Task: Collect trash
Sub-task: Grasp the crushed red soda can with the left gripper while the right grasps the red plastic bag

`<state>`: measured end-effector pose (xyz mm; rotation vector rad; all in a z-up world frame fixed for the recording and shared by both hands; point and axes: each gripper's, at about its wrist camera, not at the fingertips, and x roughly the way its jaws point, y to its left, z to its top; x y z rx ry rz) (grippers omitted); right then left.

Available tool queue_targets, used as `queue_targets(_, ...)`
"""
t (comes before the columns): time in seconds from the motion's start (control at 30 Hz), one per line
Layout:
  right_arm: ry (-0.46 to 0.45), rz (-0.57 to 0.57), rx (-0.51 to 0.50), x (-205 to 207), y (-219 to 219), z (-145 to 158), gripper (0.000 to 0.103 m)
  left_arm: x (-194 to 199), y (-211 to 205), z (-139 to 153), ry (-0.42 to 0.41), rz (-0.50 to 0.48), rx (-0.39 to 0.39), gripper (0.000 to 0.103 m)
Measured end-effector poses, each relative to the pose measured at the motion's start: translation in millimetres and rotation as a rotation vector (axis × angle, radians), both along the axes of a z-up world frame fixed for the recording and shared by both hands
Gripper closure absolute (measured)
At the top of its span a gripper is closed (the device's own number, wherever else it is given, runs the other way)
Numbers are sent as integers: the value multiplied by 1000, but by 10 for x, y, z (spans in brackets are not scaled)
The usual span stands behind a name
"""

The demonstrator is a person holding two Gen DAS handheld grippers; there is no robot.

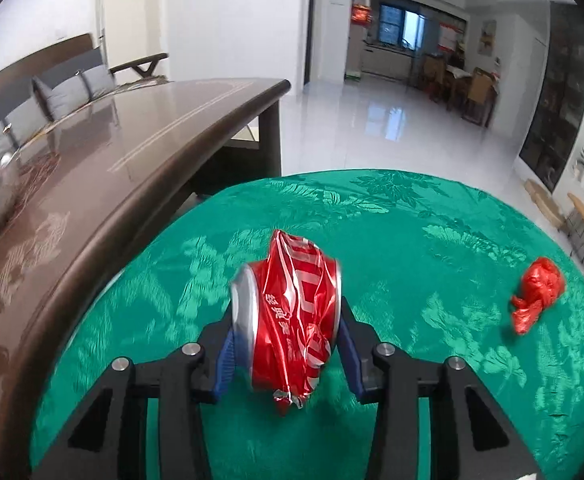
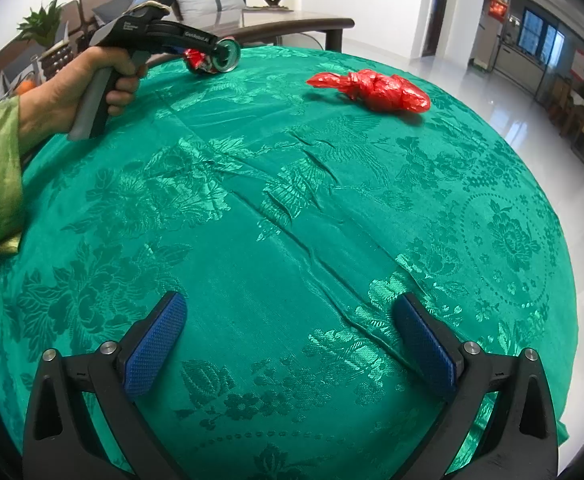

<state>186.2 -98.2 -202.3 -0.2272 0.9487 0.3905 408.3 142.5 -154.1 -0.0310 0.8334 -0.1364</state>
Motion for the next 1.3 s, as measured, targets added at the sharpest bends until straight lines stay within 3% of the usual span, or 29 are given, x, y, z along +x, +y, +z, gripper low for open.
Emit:
queue_targets(0.17, 21, -21, 103, 83, -210, 104, 5, -540, -12, 108, 21, -2, -36, 59)
queue_targets(0.27, -4, -57, 128, 437, -398, 284, 5, -853, -97, 158, 35, -30, -37, 59)
queue_targets(0.43, -6, -174, 227, 1591, -736, 456, 7, -1125, -200, 289, 19, -51, -45, 59)
queue_targets(0.5, 20, -187, 284, 1921, -780, 434, 12, -1164, -199, 312, 9, -42, -54, 59)
queue_targets(0.6, 63, -159, 347, 2272, -739, 343, 30, -1174, -147, 273, 12, -21, -62, 59)
queue_targets(0.67, 141, -112, 368, 2379, -660, 229, 53, -1163, -127, 235, 22, -11, -54, 59)
queue_targets(0.77, 213, -24, 388, 2197, -552, 205, 57, -1144, -104, 197, 34, -4, -44, 59)
queue_targets(0.9, 315, 205, 363, 1546, -275, 302, 54, -1144, -109, 192, 32, -2, -43, 59)
queue_targets(0.97, 270, 255, 297, 1407, -191, 396, 40, -1142, -128, 189, 37, 0, -51, 59)
queue_targets(1.1, 89, 208, 135, 1515, 15, 565, 27, -1168, -175, 207, 35, 1, -58, 59)
queue_targets(1.2, 102, 156, 138, 1787, 179, 499, 26, -1212, -233, 217, 28, -5, -51, 59)
queue_targets(1.3, 144, 149, 59, 1915, 389, 322, 31, -1255, -313, 227, 24, -19, -40, 59)
